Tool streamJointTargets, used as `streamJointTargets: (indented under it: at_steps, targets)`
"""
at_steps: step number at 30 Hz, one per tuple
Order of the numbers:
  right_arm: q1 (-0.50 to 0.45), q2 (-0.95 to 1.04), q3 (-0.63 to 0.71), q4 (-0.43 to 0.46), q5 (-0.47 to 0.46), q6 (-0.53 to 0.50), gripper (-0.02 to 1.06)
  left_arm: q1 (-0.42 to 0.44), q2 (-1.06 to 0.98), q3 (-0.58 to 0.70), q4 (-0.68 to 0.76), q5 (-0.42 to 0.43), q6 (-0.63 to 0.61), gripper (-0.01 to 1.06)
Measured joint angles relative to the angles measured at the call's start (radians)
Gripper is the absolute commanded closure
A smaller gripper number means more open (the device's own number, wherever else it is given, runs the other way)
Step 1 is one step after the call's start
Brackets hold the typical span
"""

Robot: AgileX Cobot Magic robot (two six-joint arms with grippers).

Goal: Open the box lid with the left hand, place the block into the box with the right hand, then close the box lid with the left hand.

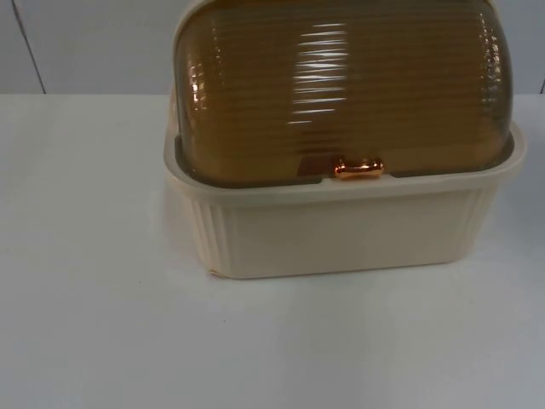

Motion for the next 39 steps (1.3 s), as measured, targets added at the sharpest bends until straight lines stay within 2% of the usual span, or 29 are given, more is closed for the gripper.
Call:
streamJointTargets:
  at_steps: [17,23,26,28,32,36,39]
  targets:
    - [0.0,-0.05,0.0,-0.002,0.001,0.0,0.0,0.0,0.0,0.0,0.002,0.0,0.0,0.0]
    - [0.0,-0.066,0.0,-0.002,0.047,0.0,0.0,0.0,-0.002,0.0,0.018,0.0,0.0,0.0]
    - [0.0,-0.066,0.0,-0.002,0.068,0.018,0.0,0.0,-0.004,0.0,-0.001,0.055,0.0,0.0]
    - [0.0,-0.066,0.0,0.02,0.075,0.05,0.0,0.0,-0.006,0.0,-0.001,0.126,0.0,0.0]
    - [0.0,-0.066,0.0,0.048,0.123,0.073,0.0,0.0,-0.033,0.032,0.002,0.158,0.0,0.0]
    - [0.0,-0.068,0.015,0.053,0.15,0.091,0.0,0.0,-0.125,0.117,0.023,0.111,0.0,0.0]
    - [0.007,-0.082,0.022,0.053,0.162,0.098,0.0,0.0,-0.269,0.234,0.03,0.012,0.0,0.0]
